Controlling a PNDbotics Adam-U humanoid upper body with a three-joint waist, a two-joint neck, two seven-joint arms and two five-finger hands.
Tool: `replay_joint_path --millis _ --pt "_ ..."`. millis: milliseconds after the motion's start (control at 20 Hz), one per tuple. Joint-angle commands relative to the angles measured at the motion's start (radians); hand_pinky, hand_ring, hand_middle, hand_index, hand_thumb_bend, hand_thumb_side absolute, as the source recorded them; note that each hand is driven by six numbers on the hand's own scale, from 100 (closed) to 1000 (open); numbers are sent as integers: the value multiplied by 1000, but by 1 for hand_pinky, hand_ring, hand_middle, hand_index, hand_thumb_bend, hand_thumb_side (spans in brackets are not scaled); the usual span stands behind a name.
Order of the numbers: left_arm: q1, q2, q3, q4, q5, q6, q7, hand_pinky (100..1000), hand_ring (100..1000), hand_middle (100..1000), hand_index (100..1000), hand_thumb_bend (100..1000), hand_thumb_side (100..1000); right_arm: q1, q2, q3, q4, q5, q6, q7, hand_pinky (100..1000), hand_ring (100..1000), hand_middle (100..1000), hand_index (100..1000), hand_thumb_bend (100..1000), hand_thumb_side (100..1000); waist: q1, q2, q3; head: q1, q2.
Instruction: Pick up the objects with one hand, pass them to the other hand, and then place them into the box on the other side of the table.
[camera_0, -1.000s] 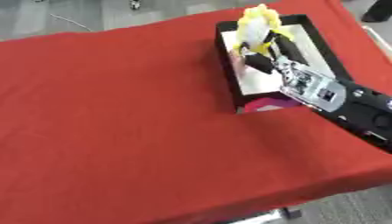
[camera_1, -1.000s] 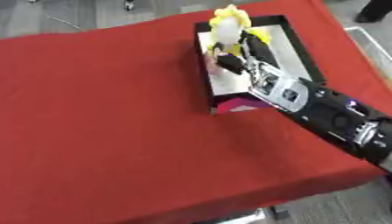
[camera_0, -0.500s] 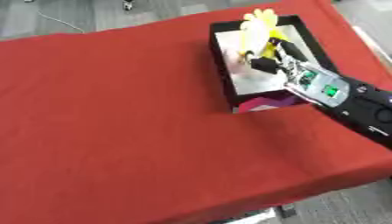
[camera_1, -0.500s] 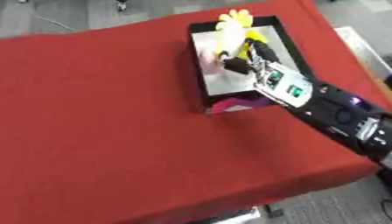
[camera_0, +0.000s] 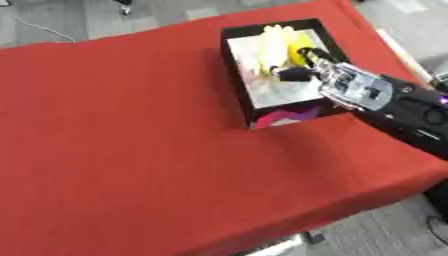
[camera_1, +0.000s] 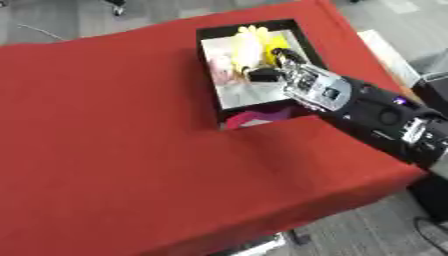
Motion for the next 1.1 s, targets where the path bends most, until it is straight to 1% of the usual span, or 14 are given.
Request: replay_joint_path --millis 50,300,450,500,550,600,650,700,750,800,900,950,1050,1100 --pt "-2 26 16 -15 -12 7 -5 792 707 759 857 100 493 -2 -90 -60 -81 26 180 -140 994 1000 1000 1000 353 490 -8 -23 -9 3 -3" --pt "15 23 21 -12 -36 16 -17 790 705 757 855 100 495 -4 -147 -128 -203 100 180 -90 988 1000 1000 1000 374 445 -23 -36 -39 28 -3" --pt "25 13 24 -12 -57 21 -25 790 707 756 854 100 500 -6 -175 -171 -279 147 180 -45 983 1000 1000 1000 388 428 -29 -45 -58 54 -3" --pt "27 5 26 -13 -64 24 -25 789 708 756 854 100 503 -11 -183 -190 -304 162 180 -30 963 1000 1000 1000 378 417 -31 -49 -66 67 -3" --pt "29 -4 28 -15 -72 28 -25 788 709 757 852 100 505 -16 -190 -211 -329 177 179 -19 946 1000 1000 1000 254 470 -33 -52 -74 81 -3" --pt "29 -16 30 -19 -79 34 -22 788 709 757 852 100 506 -19 -196 -236 -355 193 175 -12 937 1000 1000 1000 288 468 -34 -55 -82 97 -3" --pt "29 -28 33 -26 -88 40 -17 786 708 756 850 100 514 -16 -197 -260 -380 209 169 -8 919 934 983 1000 303 429 -35 -57 -89 110 -3" --pt "27 -43 34 -33 -95 47 -11 785 708 756 849 100 516 -10 -196 -285 -397 224 159 -8 911 908 978 1000 301 416 -37 -59 -95 121 -3" --pt "26 -56 35 -42 -102 55 -4 784 708 756 848 100 519 -4 -194 -309 -406 239 146 -7 891 860 965 1000 306 378 -38 -60 -99 130 -3" --pt "25 -72 35 -52 -108 63 3 784 709 757 849 100 522 3 -184 -334 -410 255 132 -12 872 839 955 1000 288 347 -39 -61 -104 141 -3" --pt "23 -102 33 -73 -123 79 16 783 710 759 849 100 528 21 -156 -378 -414 285 102 -28 835 831 939 1000 231 275 -39 -63 -111 161 -3" --pt "23 -117 33 -84 -129 87 24 781 709 757 847 100 532 29 -138 -393 -414 300 87 -39 807 836 927 1000 181 237 -38 -63 -113 172 -3" --pt "26 -150 35 -104 -135 103 46 779 708 757 846 100 541 39 -97 -418 -415 329 59 -65 756 857 903 1000 115 193 -36 -63 -115 209 -3" --pt "30 -164 37 -114 -136 111 59 778 707 757 847 100 545 41 -74 -427 -415 343 44 -79 735 865 892 991 100 181 -34 -64 -115 234 -3"
